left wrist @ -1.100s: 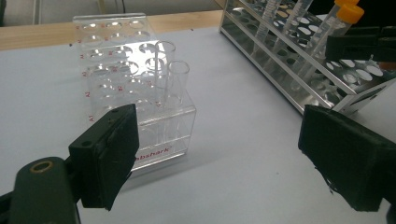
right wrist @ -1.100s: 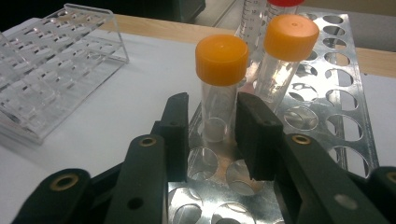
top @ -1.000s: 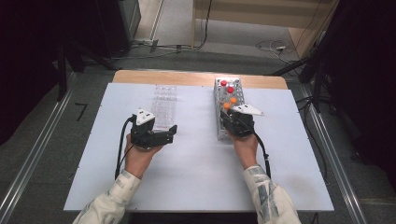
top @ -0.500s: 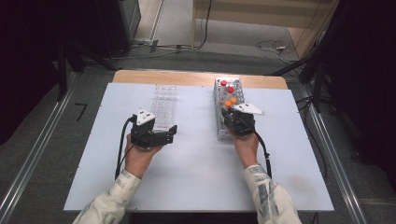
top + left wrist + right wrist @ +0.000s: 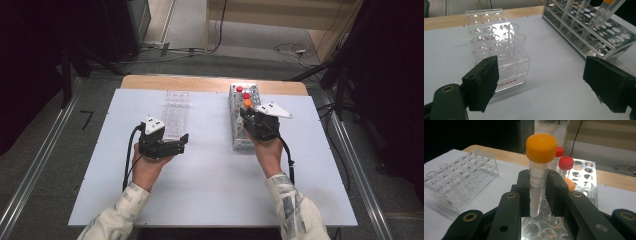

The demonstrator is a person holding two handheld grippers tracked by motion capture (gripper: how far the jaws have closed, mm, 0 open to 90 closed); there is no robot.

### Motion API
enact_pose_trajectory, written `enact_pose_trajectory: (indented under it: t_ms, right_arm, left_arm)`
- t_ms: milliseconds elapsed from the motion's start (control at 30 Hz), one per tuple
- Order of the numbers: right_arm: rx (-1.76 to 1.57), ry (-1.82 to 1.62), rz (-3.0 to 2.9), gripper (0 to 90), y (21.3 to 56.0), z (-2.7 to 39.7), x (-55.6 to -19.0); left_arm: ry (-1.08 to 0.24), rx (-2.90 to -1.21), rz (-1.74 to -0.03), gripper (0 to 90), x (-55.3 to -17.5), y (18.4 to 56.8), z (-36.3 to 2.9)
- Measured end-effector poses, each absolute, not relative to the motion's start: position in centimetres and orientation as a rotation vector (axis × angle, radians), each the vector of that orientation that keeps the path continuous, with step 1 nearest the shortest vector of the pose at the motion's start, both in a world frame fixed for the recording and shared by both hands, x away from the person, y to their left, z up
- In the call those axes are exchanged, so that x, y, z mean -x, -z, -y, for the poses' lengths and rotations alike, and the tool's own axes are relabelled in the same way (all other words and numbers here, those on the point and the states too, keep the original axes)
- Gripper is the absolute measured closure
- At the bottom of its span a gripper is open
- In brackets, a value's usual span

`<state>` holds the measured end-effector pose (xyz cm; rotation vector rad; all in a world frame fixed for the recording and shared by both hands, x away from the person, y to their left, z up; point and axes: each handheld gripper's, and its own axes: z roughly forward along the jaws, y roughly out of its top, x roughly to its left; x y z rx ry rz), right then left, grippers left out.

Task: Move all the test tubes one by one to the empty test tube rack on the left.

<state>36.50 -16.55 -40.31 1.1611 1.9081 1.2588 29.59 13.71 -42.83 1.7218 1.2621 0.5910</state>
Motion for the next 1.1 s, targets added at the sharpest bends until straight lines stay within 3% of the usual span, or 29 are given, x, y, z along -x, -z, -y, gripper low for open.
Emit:
enact_pose_trajectory:
  t_ms: [500,1100]
  right_arm:
    - [-1.072,-1.312,-2.010,71.6,39.9,14.7,-34.7]
    - [-0.971,-1.305,-2.168,71.6,42.7,10.0,-32.9]
  left_arm:
    - [-0.601,-1.719,-1.272,10.9,-29.6,42.6,-13.8]
    - [-0.595,-1.717,-1.212,13.5,-28.9,41.7,-12.9]
